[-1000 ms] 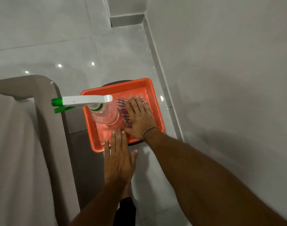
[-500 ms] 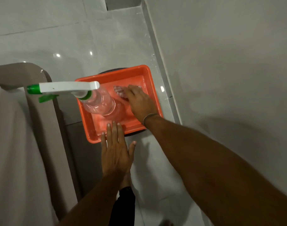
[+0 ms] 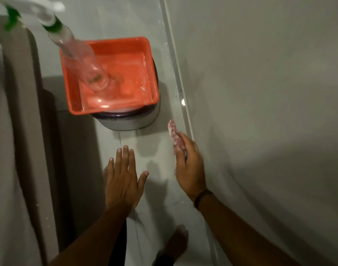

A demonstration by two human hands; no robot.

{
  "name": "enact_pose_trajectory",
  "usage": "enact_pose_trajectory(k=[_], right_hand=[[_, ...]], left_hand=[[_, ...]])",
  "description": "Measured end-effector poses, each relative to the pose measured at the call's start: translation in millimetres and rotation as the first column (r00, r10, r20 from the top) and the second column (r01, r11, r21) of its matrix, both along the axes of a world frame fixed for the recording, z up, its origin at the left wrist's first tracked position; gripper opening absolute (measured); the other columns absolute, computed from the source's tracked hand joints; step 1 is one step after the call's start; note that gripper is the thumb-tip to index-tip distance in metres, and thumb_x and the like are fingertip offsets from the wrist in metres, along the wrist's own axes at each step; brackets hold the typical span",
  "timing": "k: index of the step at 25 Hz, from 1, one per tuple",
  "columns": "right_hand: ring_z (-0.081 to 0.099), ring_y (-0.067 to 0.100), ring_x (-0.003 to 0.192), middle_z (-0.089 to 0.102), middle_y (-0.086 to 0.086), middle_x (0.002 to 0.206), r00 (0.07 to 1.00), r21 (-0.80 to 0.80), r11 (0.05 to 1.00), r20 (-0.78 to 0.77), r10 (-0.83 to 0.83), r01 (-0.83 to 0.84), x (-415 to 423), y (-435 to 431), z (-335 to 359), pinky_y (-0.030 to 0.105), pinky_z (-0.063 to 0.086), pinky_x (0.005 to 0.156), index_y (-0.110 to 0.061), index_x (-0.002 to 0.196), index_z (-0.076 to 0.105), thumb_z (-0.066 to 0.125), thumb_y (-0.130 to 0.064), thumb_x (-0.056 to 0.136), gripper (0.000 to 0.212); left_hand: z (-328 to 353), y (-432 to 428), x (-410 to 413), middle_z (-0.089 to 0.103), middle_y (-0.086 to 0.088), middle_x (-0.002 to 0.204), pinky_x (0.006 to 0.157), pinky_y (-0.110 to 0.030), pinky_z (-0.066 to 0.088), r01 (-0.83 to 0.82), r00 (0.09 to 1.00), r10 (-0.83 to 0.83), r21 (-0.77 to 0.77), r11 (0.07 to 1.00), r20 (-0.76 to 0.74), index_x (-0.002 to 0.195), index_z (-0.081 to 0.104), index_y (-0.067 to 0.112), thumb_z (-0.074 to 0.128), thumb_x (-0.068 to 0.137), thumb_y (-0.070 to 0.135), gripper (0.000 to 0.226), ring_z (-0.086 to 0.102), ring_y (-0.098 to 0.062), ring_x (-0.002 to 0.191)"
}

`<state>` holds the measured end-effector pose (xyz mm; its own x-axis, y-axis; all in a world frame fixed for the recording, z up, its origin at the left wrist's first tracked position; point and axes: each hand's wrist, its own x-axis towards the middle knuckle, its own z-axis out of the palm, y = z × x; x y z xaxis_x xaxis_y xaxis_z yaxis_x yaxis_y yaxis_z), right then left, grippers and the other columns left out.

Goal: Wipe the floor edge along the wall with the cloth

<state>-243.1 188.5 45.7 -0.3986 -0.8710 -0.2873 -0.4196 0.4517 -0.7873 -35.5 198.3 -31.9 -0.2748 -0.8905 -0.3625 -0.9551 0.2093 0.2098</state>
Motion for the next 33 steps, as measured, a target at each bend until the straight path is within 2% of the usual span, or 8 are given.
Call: enact_pose_trajectory(k=[3,7,12,16,19,22,29,33], right_hand=[[0.067,0.019,0.123,0.068,-0.005,0.139,0.968,0.223,0.966,0.181,-0.173,0.131,-6.3,91.5,-61.1,0.049,0.058,0.108,-0.033,0.142,0.06,0.05,-0.023,0.112,0.033],[0.067,0.004,0.107,0.069,-0.005,0.14,0.978,0.303,0.948,0.151,-0.143,0.091,-23.7,123.1,-156.2,0.04,0.057,0.106,-0.03,0.143,0.061,0.047,-0.025,0.113,0.034],[0.053,0.027,0.143,0.054,0.008,0.158,0.954,0.309,0.941,-0.213,0.21,-0.138,-54.7,60.5,-263.5,0.044,0.044,0.121,-0.016,0.157,0.046,0.046,-0.025,0.113,0.045],[0.021,0.034,0.163,0.023,0.012,0.176,0.715,0.46,0.818,-0.435,0.547,-0.346,-55.8,54.0,-342.4,0.054,0.024,0.132,-0.017,0.167,0.023,0.034,-0.048,0.111,0.065],[0.011,0.035,0.165,0.016,0.014,0.177,0.616,0.387,0.863,-0.606,0.504,-0.325,-52.2,64.7,-378.3,0.056,0.016,0.134,-0.011,0.167,0.017,0.02,-0.051,0.11,0.069],[0.022,0.037,0.162,0.028,0.018,0.173,0.523,0.213,0.91,-0.761,0.383,-0.357,-44.2,74.2,-400.3,0.058,0.022,0.132,-0.005,0.164,0.028,0.034,-0.04,0.113,0.063],[0.041,0.04,0.154,0.045,0.024,0.163,0.585,0.11,0.888,-0.715,0.383,-0.447,-51.1,56.7,-408.2,0.058,0.038,0.125,0.0,0.158,0.039,0.053,-0.019,0.106,0.057],[0.04,0.043,0.154,0.044,0.028,0.163,0.639,0.12,0.95,-0.715,0.284,-0.287,-72.1,-18.2,-407.4,0.049,0.018,0.124,0.004,0.158,0.036,0.058,-0.013,0.104,0.061]], left_hand=[[-39.4,67.2,-13.8,0.013,-0.016,0.182,0.134,-0.063,0.021,-0.017,1.0,0.018,0.094,0.995,-0.013,0.172,0.023,0.004,0.02,0.107,0.067,0.09,0.011,-0.037,0.169],[-121.0,99.7,-28.5,0.015,-0.017,0.182,0.134,-0.064,0.019,0.009,0.999,-0.002,0.139,0.99,-0.049,0.171,0.025,0.004,0.022,0.105,0.067,0.092,0.011,-0.037,0.169],[-225.5,63.1,-42.4,0.009,-0.017,0.184,0.137,-0.058,0.004,0.055,0.996,-0.051,0.049,0.997,-0.077,0.174,0.015,0.007,0.021,0.106,0.069,0.092,0.001,-0.035,0.171],[-311.3,37.7,-40.0,-0.012,-0.011,0.186,0.134,-0.065,-0.006,-0.011,0.998,0.015,0.07,0.998,-0.068,0.176,-0.002,0.02,0.014,0.105,0.073,0.09,-0.019,-0.031,0.168],[-347.6,48.1,-33.6,-0.01,-0.009,0.186,0.133,-0.065,-0.009,-0.016,0.998,0.01,-0.094,0.995,-0.059,0.176,-0.002,0.027,0.023,0.106,0.07,0.086,-0.013,-0.033,0.171],[-362.6,54.3,-32.1,-0.004,-0.007,0.187,0.134,-0.063,-0.007,-0.027,0.999,0.017,-0.222,0.975,-0.047,0.176,0.003,0.027,0.025,0.107,0.066,0.083,-0.005,-0.032,0.172],[-370.0,55.2,-27.8,-0.006,-0.005,0.187,0.134,-0.063,-0.006,-0.032,0.997,0.015,-0.241,0.97,-0.071,0.176,0.005,0.026,0.025,0.106,0.064,0.083,-0.005,-0.03,0.172],[-371.6,54.6,-27.5,-0.006,-0.005,0.187,0.134,-0.06,-0.011,-0.026,0.997,0.007,-0.25,0.968,-0.076,0.176,0.005,0.026,0.024,0.106,0.064,0.082,-0.006,-0.03,0.172]])
